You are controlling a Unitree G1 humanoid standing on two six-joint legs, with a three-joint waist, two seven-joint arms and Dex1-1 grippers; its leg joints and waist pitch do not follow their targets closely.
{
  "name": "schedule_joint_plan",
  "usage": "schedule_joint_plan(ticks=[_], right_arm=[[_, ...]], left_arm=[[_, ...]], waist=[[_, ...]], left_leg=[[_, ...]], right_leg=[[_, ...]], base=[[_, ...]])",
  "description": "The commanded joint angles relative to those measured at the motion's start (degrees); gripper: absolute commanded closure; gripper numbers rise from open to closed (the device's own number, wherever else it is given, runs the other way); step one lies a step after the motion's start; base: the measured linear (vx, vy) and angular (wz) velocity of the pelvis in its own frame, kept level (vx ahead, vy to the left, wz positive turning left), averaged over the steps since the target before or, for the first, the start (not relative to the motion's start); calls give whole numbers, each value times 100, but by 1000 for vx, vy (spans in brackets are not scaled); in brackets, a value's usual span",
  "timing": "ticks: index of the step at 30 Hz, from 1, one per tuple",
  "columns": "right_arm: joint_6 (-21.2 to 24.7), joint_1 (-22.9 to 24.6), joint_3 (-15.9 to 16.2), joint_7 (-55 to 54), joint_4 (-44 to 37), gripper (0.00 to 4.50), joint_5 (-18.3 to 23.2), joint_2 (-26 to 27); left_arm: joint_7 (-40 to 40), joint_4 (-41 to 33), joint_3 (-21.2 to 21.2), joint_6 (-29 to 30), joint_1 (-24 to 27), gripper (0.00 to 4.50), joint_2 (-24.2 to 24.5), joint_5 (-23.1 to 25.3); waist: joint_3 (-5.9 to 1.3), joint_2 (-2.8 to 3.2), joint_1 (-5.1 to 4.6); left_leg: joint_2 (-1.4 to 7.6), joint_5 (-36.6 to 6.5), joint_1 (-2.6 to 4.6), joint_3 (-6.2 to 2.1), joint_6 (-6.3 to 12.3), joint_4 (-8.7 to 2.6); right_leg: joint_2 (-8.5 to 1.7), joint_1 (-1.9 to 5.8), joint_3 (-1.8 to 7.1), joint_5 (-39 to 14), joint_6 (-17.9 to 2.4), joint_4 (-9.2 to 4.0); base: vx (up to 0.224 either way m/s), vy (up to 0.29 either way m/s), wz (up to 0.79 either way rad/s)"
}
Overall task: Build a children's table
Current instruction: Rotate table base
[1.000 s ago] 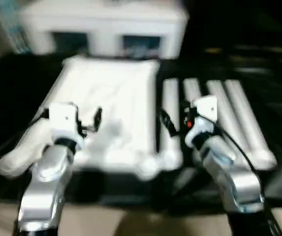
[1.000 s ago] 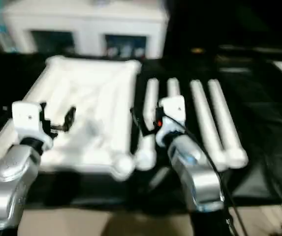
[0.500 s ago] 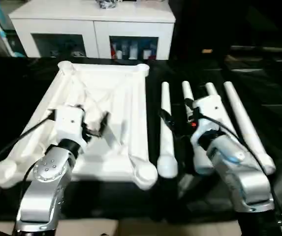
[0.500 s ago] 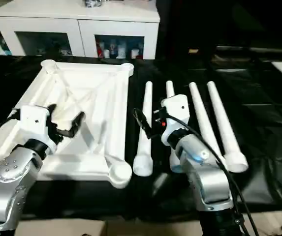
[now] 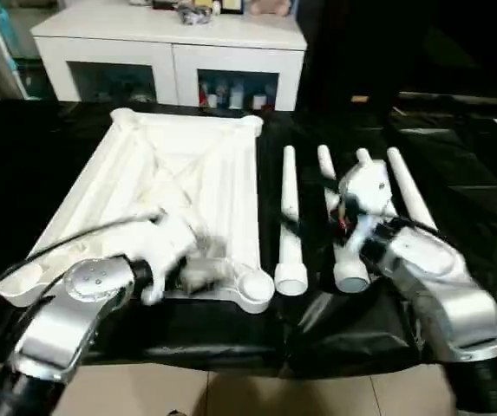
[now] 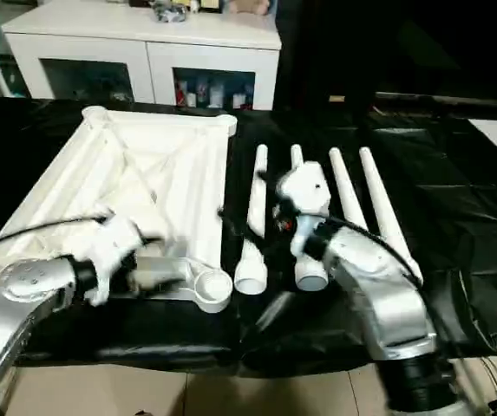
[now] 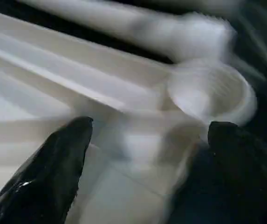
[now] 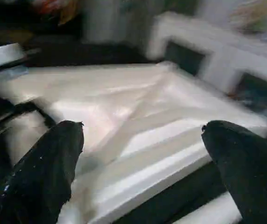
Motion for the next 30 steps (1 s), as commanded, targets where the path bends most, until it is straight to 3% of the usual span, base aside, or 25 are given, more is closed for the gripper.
schedule_joint_plan(ticks=[1,6,8,9,10,12,13,14,17,23,30], right_arm=[[-19,-32,60,412,28,0,89,-181],[63,-34,134,988,-40,0,172,-597],[55,-26,190,1144,-64,0,185,-721],[34,-16,240,1255,-81,0,183,-811],[38,7,289,1409,-125,0,211,-894],[31,22,324,1495,-157,0,210,-950],[3,41,400,1638,-222,0,195,-1024],[-7,45,434,1685,-246,0,171,-1052],[-20,46,485,1740,-276,0,137,-1082],[-23,63,524,1751,-351,0,128,-1073],[-15,85,607,1768,-365,0,75,-1066]], left_arm=[[-298,121,-100,10,-183,7,139,99],[-892,168,-234,23,-464,45,504,-17],[-1010,244,-287,31,-541,54,573,0],[-1157,288,-347,-36,-575,66,643,20],[-1328,303,-396,-72,-581,76,712,15],[-1466,297,-441,-63,-578,83,777,6],[-1651,265,-494,-23,-555,96,866,-14],[-1755,231,-528,-28,-539,110,917,-27],[-1881,129,-563,-9,-493,124,989,-73],[-1758,198,-647,-169,-437,171,928,134],[-1607,567,-780,-575,-593,230,740,423]], waist=[[-259,56,13],[-297,52,36],[-321,76,48],[-325,77,60],[-330,127,70],[-349,99,69],[-363,144,79],[-364,142,74],[-334,134,93],[-271,128,127],[-287,128,135]], left_leg=[[137,-1949,79,18,-135,-603],[152,-1426,86,70,10,-564],[160,-1231,103,77,47,-540],[151,-1028,98,92,121,-523],[147,-989,100,91,124,-515],[144,-778,98,100,199,-492],[148,-659,123,104,230,-477],[145,-621,132,109,264,-468],[165,-823,142,123,280,-492],[202,-1712,181,116,9,-576],[191,-1639,149,101,-58,-579]], right_leg=[[-111,79,33,-1550,-902,-468],[-107,120,24,-894,-1169,-404],[-98,126,20,-578,-1251,-367],[-80,140,11,-154,-1363,-332],[-81,142,11,-34,-1395,-313],[-74,178,7,377,-1479,-284],[-73,169,0,595,-1543,-270],[-64,177,-9,733,-1592,-272],[-87,176,1,446,-1639,-291],[-104,120,29,-756,-1481,-377],[-111,124,39,-758,-1337,-382]], base=[[0,0,0],[11,0,-1],[56,3,-3],[55,11,-3],[55,11,-3],[27,8,-2],[0,0,0],[0,0,0],[0,0,0],[0,0,0],[0,0,0]])
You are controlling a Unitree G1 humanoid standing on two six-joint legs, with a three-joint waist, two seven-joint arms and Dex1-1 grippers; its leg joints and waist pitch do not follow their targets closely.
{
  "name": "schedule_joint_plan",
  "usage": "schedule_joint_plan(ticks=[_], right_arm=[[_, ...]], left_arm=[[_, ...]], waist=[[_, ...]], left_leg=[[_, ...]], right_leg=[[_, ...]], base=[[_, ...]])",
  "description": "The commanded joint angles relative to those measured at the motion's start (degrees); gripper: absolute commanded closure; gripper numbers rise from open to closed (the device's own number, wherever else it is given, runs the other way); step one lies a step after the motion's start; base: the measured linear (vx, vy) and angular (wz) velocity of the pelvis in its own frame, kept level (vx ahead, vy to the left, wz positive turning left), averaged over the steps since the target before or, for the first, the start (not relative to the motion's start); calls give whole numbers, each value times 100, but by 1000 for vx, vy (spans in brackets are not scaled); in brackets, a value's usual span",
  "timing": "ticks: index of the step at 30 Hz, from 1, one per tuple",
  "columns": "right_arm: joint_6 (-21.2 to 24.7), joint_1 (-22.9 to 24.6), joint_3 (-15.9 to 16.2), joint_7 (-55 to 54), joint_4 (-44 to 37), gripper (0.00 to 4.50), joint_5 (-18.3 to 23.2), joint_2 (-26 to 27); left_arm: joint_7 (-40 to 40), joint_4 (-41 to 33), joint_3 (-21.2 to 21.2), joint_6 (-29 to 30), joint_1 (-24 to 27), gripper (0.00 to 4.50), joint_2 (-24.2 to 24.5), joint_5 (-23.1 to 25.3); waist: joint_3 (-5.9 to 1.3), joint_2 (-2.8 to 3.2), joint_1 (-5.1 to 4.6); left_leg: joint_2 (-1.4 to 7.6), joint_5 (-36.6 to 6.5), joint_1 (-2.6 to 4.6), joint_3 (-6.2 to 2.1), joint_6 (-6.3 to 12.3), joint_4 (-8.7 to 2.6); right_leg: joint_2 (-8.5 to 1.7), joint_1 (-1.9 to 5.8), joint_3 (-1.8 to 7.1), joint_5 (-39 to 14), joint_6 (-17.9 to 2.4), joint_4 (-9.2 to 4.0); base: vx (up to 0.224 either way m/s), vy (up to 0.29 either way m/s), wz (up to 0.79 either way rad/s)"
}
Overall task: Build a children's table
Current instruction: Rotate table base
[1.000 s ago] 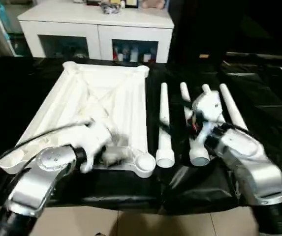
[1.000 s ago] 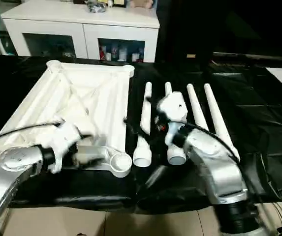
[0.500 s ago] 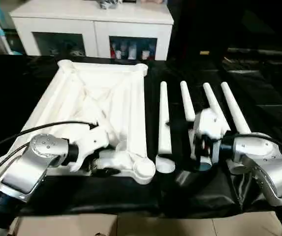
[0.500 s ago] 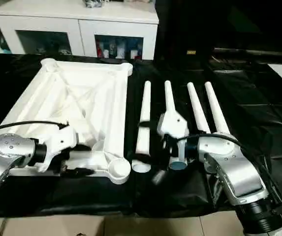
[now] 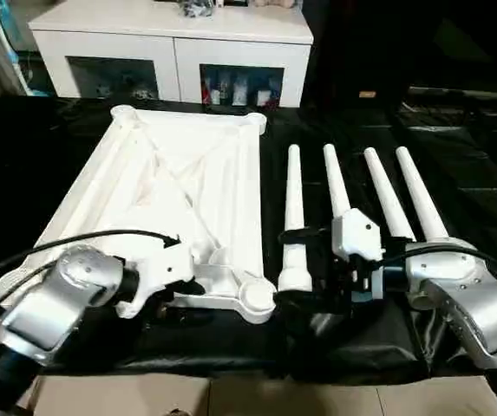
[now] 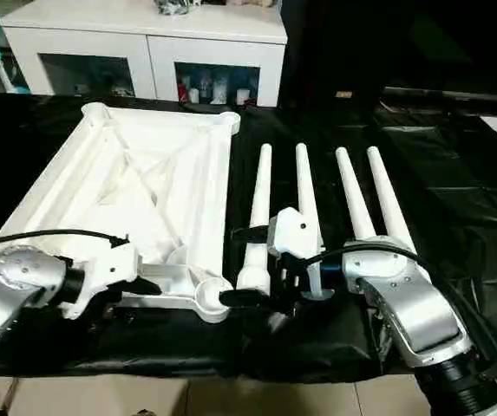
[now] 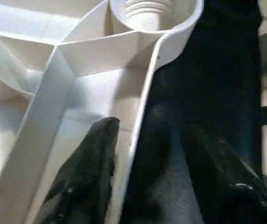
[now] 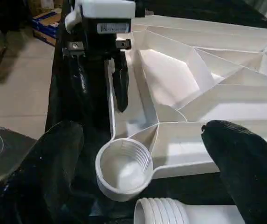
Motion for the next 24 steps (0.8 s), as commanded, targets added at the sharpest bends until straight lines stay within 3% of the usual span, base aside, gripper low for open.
schedule_joint_plan(ticks=[1,5,6,24], right_arm=[[-65,44,53,57,-111,0,-31,-68],[-57,58,106,93,-124,0,-81,-118],[-100,61,135,88,-119,0,-148,-150],[-206,52,202,-80,19,0,-350,-81]], left_arm=[[25,55,-71,-140,-131,240,-37,93],[-17,168,-91,-199,-235,268,-115,91],[-17,225,-96,-246,-276,280,-140,115],[-119,567,-154,-249,-303,429,-92,339]], waist=[[-303,96,10],[-319,102,14],[-315,121,13],[-294,103,1]], left_leg=[[149,-1601,119,10,-59,-563],[143,-1364,121,19,6,-541],[140,-1381,119,18,10,-543],[159,-1529,116,21,-5,-563]], right_leg=[[-114,132,35,-616,-1317,-382],[-98,143,22,-178,-1422,-346],[-96,148,20,-170,-1440,-346],[-114,144,33,-432,-1436,-372]], base=[[0,0,0],[0,0,0],[0,0,0],[0,0,0]])
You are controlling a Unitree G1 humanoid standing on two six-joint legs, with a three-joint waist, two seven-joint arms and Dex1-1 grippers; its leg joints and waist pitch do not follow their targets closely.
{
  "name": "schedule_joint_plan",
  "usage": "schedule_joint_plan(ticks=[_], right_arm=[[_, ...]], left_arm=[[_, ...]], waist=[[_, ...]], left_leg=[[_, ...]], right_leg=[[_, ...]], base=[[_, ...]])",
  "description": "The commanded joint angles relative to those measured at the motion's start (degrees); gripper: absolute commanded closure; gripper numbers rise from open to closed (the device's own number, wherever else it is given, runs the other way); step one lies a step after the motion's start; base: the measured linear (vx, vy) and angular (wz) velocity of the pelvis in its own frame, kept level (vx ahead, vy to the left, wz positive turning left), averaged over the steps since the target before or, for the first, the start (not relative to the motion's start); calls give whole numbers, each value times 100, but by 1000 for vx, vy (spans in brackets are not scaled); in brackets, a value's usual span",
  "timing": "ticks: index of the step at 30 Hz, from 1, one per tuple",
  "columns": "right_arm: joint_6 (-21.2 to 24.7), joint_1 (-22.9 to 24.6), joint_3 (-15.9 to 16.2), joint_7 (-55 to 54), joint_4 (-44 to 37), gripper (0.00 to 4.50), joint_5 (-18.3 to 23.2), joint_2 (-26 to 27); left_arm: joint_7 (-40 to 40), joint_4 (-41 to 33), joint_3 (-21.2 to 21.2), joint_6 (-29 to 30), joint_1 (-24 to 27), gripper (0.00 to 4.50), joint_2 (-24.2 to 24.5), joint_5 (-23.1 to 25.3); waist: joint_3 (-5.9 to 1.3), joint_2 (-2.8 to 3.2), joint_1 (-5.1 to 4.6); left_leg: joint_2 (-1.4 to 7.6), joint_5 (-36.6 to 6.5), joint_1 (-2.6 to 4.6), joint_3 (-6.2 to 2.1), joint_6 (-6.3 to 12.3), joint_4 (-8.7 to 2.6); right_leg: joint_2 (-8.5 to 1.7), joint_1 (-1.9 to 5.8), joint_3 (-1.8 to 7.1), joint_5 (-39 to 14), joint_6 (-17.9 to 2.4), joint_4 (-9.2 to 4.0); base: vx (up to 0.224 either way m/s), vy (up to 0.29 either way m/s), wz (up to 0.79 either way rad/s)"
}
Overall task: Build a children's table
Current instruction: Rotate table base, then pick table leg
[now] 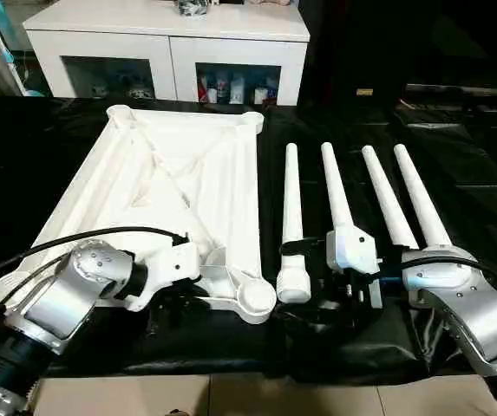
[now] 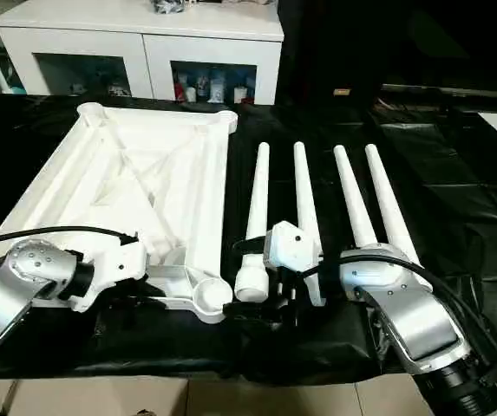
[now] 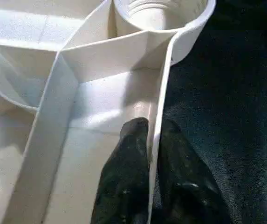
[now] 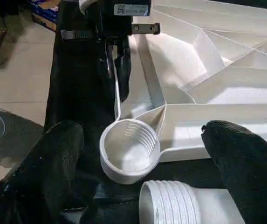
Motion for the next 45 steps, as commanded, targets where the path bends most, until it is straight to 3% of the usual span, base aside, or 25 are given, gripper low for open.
schedule_joint_plan(ticks=[1,12,17,18,20,21,23,24,26,29,32,35,37,38,39,40,45], right_arm=[[-65,-66,-12,-42,17,0,-56,7],[-52,-159,-45,-455,191,0,-228,238],[70,-359,-241,-1169,473,0,-471,535],[423,-537,-442,-1768,606,0,-538,819],[512,-578,-485,-1906,632,0,-545,881],[778,-641,-586,-2116,658,0,-479,1007],[1465,-818,-840,-2469,775,0,-191,1339],[1969,-978,-985,-2694,921,0,-54,1548],[2146,-1053,-1011,-2795,998,0,-69,1610],[2405,-1195,-976,-2958,1134,0,-195,1705],[2830,-1445,-1037,-3197,1315,0,-215,1933],[3348,-1826,-1045,-3525,1731,0,-283,2108],[3472,-2075,-1038,-3794,2096,0,-400,2221],[3612,-2205,-977,-3906,2265,0,-507,2237],[3684,-2294,-975,-4025,2392,0,-583,2257],[3805,-2421,-977,-4198,2567,0,-687,2285],[4414,-2703,-1348,-4585,2952,0,-619,2386]], left_arm=[[125,116,2,82,-2,436,63,126],[936,716,337,-17,-200,447,-65,456],[1032,860,302,-278,-249,447,-63,532],[1156,887,327,-456,-253,447,-107,536],[1191,903,335,-509,-256,447,-122,536],[1224,889,346,-544,-256,447,-151,529],[1254,853,442,-524,-262,403,-291,409],[1252,771,504,-454,-263,403,-376,312],[1258,714,519,-396,-263,387,-396,285],[1223,668,512,-396,-249,350,-369,284],[1166,664,543,-436,-220,347,-327,232],[1163,481,751,-122,-190,303,-298,84],[1150,295,872,38,-156,302,-230,-9],[1126,188,906,86,-118,289,-167,-45],[1099,75,939,101,-75,273,-114,-78],[1059,-87,986,118,-10,261,-41,-126],[979,-1018,1300,519,193,225,-52,-630]], waist=[[-310,84,13],[-306,66,-119],[-318,81,-93],[-320,80,-93],[-326,85,-86],[-318,84,-88],[-328,92,-81],[-325,76,-91],[-328,99,-76],[-349,79,-33],[-372,61,-26],[-364,28,-34],[-361,33,-31],[-367,-4,-32],[-362,21,-31],[-360,-17,-31],[-372,-47,7]], left_leg=[[153,-1522,120,12,-3,-563],[128,-1514,85,6,-36,-554],[133,-1344,112,24,-29,-540],[124,-1325,112,30,-53,-542],[126,-1389,128,31,-125,-550],[131,-1400,123,32,-141,-555],[120,-1322,126,36,-171,-551],[107,-1351,127,42,-178,-550],[125,-1330,137,37,-248,-553],[108,-994,124,56,-278,-530],[85,-696,110,80,-230,-500],[83,-631,113,97,-254,-510],[81,-618,110,105,-286,-517],[85,-553,106,115,-295,-517],[83,-492,96,108,-331,-526],[92,-445,97,119,-356,-522],[98,-258,125,135,-460,-518]], right_leg=[[-118,145,30,-421,-1439,-358],[-117,158,29,-557,-1407,-372],[-100,140,25,-227,-1468,-350],[-97,134,22,-230,-1478,-347],[-95,129,20,-348,-1455,-345],[-93,135,25,-334,-1431,-345],[-93,126,26,-261,-1422,-328],[-89,126,30,-317,-1434,-330],[-89,113,22,-290,-1417,-324],[-83,134,21,69,-1354,-300],[-76,142,30,350,-1328,-282],[-74,140,33,270,-1328,-276],[-75,132,32,175,-1339,-291],[-69,143,35,244,-1322,-285],[-60,144,28,272,-1312,-277],[-61,145,28,303,-1300,-278],[-32,152,27,577,-1255,-250]], base=[[0,0,0],[0,0,0],[0,0,0],[0,0,0],[0,0,0],[0,0,0],[0,0,0],[0,0,0],[0,0,0],[0,0,0],[0,0,0],[0,0,0],[0,0,0],[0,0,0],[0,0,0],[0,0,0],[0,0,0]])
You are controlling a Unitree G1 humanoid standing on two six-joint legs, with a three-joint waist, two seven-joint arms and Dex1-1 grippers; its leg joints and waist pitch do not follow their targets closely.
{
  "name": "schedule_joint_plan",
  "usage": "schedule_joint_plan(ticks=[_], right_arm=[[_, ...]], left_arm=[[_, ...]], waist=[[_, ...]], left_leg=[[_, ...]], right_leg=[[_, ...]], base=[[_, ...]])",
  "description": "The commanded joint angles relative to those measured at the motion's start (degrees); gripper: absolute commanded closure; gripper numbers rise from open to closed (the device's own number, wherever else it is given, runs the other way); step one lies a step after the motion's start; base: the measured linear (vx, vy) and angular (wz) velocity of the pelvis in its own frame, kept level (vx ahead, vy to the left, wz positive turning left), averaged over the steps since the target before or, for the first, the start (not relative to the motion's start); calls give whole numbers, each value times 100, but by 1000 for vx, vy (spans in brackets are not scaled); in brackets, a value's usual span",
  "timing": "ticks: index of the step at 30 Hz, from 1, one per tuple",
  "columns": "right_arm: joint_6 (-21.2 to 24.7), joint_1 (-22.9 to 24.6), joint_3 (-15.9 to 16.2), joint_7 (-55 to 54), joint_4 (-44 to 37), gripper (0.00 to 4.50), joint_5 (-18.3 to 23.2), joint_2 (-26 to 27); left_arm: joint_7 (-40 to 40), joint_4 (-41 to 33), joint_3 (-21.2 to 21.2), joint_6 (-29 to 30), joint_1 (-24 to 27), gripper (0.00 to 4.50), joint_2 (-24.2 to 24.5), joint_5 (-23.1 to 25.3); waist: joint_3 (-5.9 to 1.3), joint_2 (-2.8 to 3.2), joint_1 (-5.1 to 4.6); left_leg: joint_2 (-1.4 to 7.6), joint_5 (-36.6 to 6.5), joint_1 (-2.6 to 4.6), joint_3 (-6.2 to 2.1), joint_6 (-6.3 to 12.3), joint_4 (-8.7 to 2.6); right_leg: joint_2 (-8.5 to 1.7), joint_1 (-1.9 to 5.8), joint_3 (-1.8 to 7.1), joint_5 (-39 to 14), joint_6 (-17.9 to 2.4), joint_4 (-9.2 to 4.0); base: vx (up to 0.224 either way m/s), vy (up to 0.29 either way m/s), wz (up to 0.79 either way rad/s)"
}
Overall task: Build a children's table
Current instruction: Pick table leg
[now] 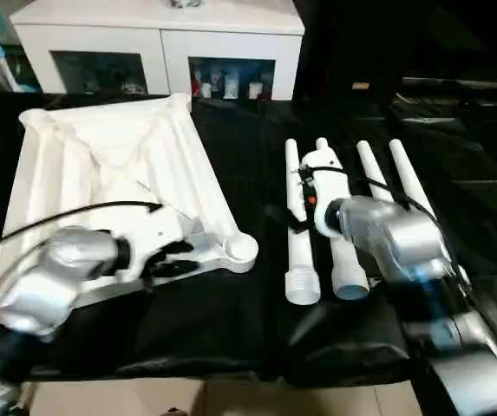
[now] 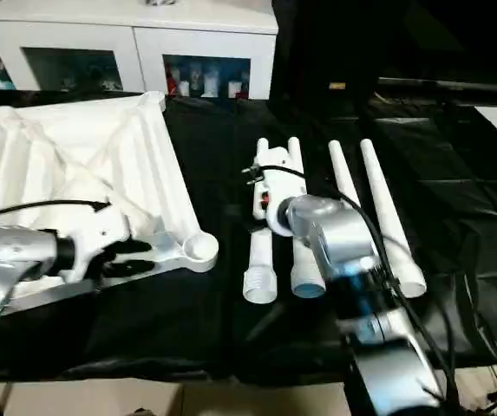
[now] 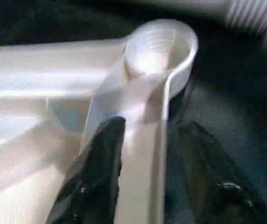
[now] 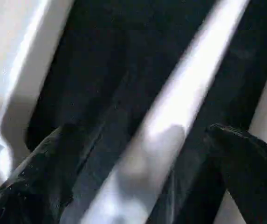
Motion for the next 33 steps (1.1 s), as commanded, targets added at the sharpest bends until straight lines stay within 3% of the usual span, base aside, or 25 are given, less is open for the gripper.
schedule_joint_plan(ticks=[1,8,10,11,14,18,19,20,21,22,25,26,27,31,33], right_arm=[[333,-190,-278,-246,182,0,42,6],[611,-358,-520,-95,919,0,309,203],[633,-368,-568,-74,989,0,349,246],[648,-398,-830,-92,1152,0,502,384],[607,-428,-955,-130,1251,0,547,445],[507,-526,-964,-141,1511,0,542,439],[510,-533,-960,-136,1532,0,544,436],[545,-556,-947,-125,1605,0,542,423],[577,-575,-894,-98,1679,0,515,395],[577,-575,-894,-98,1679,28,515,395],[586,-623,-783,-35,1875,42,436,323],[621,-638,-771,-1,1926,42,436,306],[638,-644,-738,27,1955,73,423,289],[649,-660,-661,105,2109,82,422,247],[668,-651,-654,116,2177,120,422,238]], left_arm=[[-55,-611,133,238,39,214,-28,-268],[94,-1316,67,530,24,153,-313,-594],[90,-1391,52,576,36,153,-344,-623],[147,-1557,14,719,61,153,-438,-685],[216,-1676,-33,841,86,153,-480,-702],[334,-1836,-109,1045,187,153,-497,-697],[342,-1847,-112,1062,193,153,-494,-699],[355,-1874,-115,1114,206,153,-490,-715],[364,-1901,-108,1186,220,153,-500,-753],[364,-1901,-108,1186,220,145,-500,-753],[385,-1987,-108,1346,264,145,-515,-842],[391,-2018,-136,1366,284,145,-498,-830],[394,-2038,-154,1372,301,145,-488,-821],[422,-2090,-177,1437,305,145,-497,-831],[453,-2114,-202,1474,286,145,-505,-856]], waist=[[-386,59,-4],[-377,41,-12],[-373,32,-17],[-377,23,-26],[-375,17,-14],[-382,18,-7],[-383,-51,-18],[-380,-10,0],[-378,-21,-6],[-377,-14,-6],[-379,-51,-5],[-381,-45,0],[-379,-35,2],[-378,-43,9],[-384,-50,7]], left_leg=[[36,-322,143,103,-367,-406],[36,-540,130,110,-426,-409],[36,-484,118,107,-414,-412],[39,-481,118,116,-401,-406],[45,-468,129,112,-398,-411],[36,-347,127,117,-380,-399],[39,-347,123,130,-357,-400],[40,-375,129,120,-359,-403],[42,-394,127,121,-360,-405],[43,-410,127,119,-367,-406],[39,-398,124,124,-368,-402],[42,-403,124,120,-368,-401],[45,-407,126,121,-363,-399],[45,-422,126,121,-383,-399],[42,-392,122,117,-386,-398]], right_leg=[[-89,251,38,604,-1260,-251],[-100,269,49,369,-1224,-272],[-91,277,48,397,-1217,-273],[-94,279,59,409,-1206,-268],[-84,265,46,359,-1221,-272],[-77,272,45,426,-1184,-269],[-74,274,44,408,-1185,-277],[-84,266,42,321,-1195,-272],[-80,262,41,291,-1185,-275],[-79,260,40,286,-1184,-270],[-71,264,37,360,-1181,-273],[-75,270,37,351,-1183,-266],[-78,262,37,333,-1185,-267],[-78,262,38,286,-1159,-270],[-76,268,33,346,-1170,-264]], base=[[0,0,0],[0,0,0],[0,0,0],[0,0,0],[0,0,0],[0,0,0],[0,0,0],[0,0,0],[0,0,0],[0,0,0],[0,0,0],[0,0,0],[0,0,0],[0,0,0],[0,0,0]])
